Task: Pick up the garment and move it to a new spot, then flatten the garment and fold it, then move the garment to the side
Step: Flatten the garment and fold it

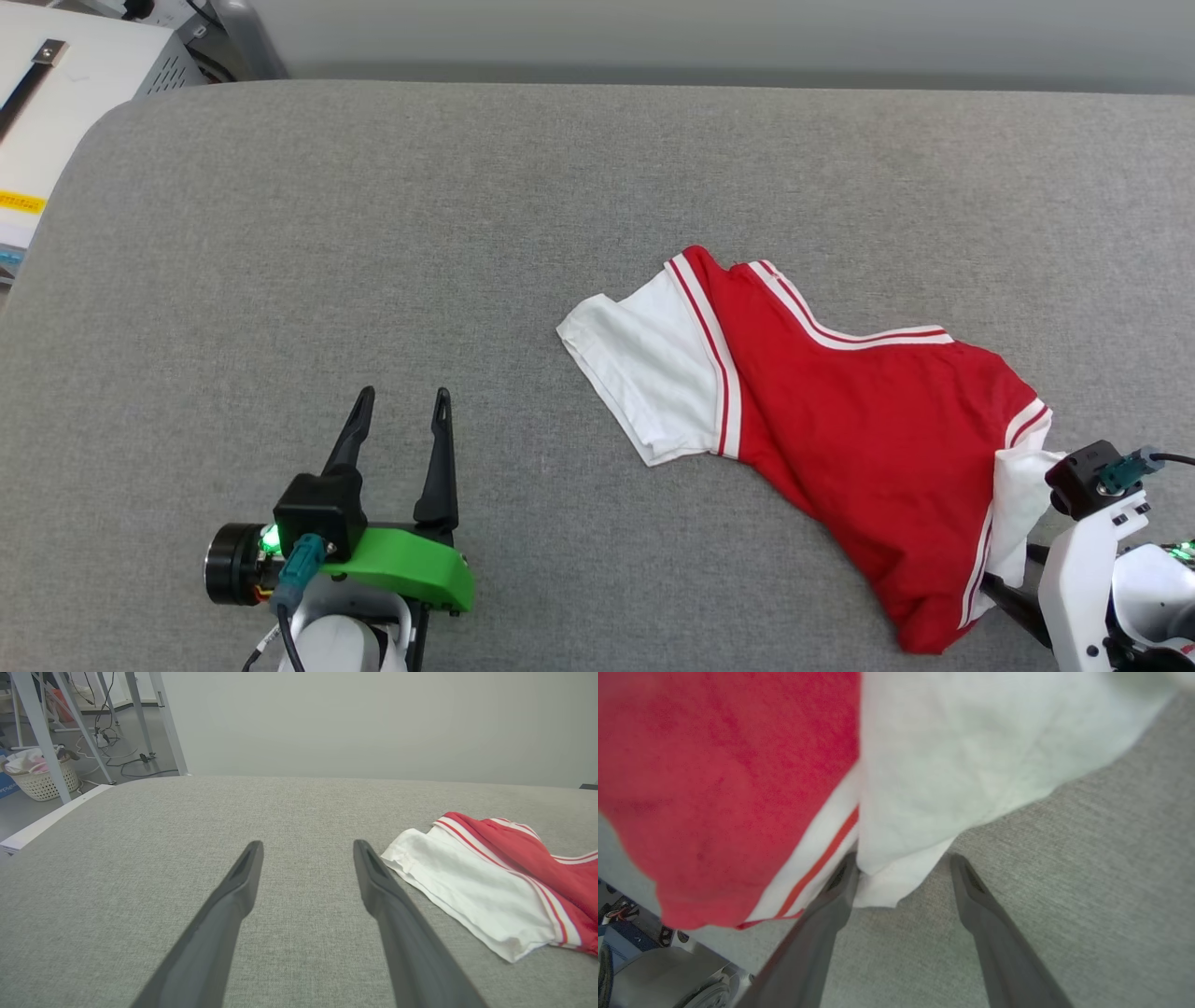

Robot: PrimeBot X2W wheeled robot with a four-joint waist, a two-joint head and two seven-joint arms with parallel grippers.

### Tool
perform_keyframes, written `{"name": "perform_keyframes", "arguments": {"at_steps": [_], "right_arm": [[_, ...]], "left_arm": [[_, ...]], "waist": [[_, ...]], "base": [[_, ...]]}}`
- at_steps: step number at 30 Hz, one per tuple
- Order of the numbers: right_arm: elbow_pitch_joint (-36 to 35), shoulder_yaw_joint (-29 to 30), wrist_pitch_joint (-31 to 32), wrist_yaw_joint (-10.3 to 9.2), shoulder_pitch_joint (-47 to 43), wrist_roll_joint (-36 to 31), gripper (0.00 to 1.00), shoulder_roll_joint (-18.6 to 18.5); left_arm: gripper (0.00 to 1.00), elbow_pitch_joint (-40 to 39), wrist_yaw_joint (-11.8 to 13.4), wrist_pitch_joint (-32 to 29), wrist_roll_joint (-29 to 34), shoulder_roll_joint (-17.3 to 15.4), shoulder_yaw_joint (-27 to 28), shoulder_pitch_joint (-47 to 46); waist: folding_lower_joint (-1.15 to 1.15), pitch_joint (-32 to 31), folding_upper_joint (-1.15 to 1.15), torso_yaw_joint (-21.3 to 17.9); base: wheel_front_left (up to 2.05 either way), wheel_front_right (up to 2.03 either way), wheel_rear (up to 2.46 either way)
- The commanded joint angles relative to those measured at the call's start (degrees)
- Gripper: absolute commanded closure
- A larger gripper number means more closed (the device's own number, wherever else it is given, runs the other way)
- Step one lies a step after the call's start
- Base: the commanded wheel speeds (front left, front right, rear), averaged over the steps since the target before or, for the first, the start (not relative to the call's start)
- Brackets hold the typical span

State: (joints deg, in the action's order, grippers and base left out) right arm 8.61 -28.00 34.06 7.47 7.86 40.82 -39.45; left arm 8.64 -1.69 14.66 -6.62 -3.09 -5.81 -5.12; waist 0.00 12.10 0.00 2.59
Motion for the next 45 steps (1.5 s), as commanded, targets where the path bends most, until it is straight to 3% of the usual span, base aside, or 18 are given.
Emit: {"name": "perform_keyframes", "arguments": {"at_steps": [1,2,3,4,10,18,25,33,34,35,36,45], "right_arm": [[1.7,-2.4,-0.5,0.02,0.1,0.7,0.0,1.6],[2.2,-2.8,-1.3,0.02,0.4,0.9,0.0,1.7],[2.6,-3.2,-2.4,0.02,0.9,0.9,0.64,1.5],[2.8,-3.4,-3.7,0.02,1.4,0.9,1.0,1.3],[2.6,-0.4,-10.7,0.02,4.7,1.1,1.0,-0.4],[4.1,11.6,-15.9,0.02,10.2,4.1,1.0,-0.9],[15.2,18.1,-16.1,0.02,12.5,7.6,1.0,1.0],[29.7,21.2,-18.9,0.02,13.6,7.4,1.0,4.8],[31.7,21.3,-24.9,0.02,14.4,6.2,0.68,5.8],[31.8,21.3,-26.4,0.02,14.4,5.6,0.52,5.6],[31.9,21.6,-28.7,0.02,14.4,4.9,0.0,5.6],[30.2,25.3,-44.5,0.02,13.0,-5.2,0.0,6.6]], "left_arm": [[0.0,0.1,0.6,0.3,-0.4,0.2,0.2,-0.9],[0.0,0.2,0.6,0.3,-0.4,0.2,0.3,-0.9],[0.0,0.3,0.7,0.3,-0.4,0.2,0.5,-0.8],[0.0,0.4,0.7,0.3,-0.4,0.2,0.5,-0.8],[0.0,0.6,1.0,0.3,-0.7,0.2,0.3,-0.5],[0.0,0.1,1.3,0.3,-1.3,0.2,-0.1,-1.4],[0.0,0.3,1.5,0.3,-1.6,0.2,-0.1,-2.2],[0.0,0.2,1.6,0.3,-1.8,0.2,-0.4,-2.8],[0.0,0.6,1.6,0.3,-1.7,0.2,-0.1,-2.8],[0.0,0.7,1.6,0.3,-1.7,0.2,0.0,-2.7],[0.0,0.7,1.7,0.3,-1.7,0.2,0.1,-2.6],[0.0,-0.3,1.2,0.3,-0.7,0.2,1.3,-1.4]], "waist": [[0.0,0.2,0.0,0.1],[0.0,0.1,0.0,-0.1],[0.0,-0.1,0.0,-0.2],[0.0,-0.3,0.0,-0.4],[0.0,-1.8,0.0,-1.5],[0.0,-0.3,0.0,-1.3],[0.0,1.8,0.0,-0.1],[0.0,2.6,0.0,0.9],[0.0,1.6,0.0,0.8],[0.0,1.3,0.0,0.7],[0.0,0.8,0.0,0.6],[0.0,-3.4,0.0,-0.7]], "base": [[0.0,0.0,0.0],[0.0,0.0,0.0],[0.0,0.0,0.0],[0.0,0.0,0.0],[0.0,0.0,0.0],[0.0,0.0,0.0],[0.0,0.0,0.0],[0.0,0.0,0.0],[0.0,0.0,0.0],[0.0,0.0,0.0],[0.0,0.0,0.0],[0.0,0.0,0.0]]}}
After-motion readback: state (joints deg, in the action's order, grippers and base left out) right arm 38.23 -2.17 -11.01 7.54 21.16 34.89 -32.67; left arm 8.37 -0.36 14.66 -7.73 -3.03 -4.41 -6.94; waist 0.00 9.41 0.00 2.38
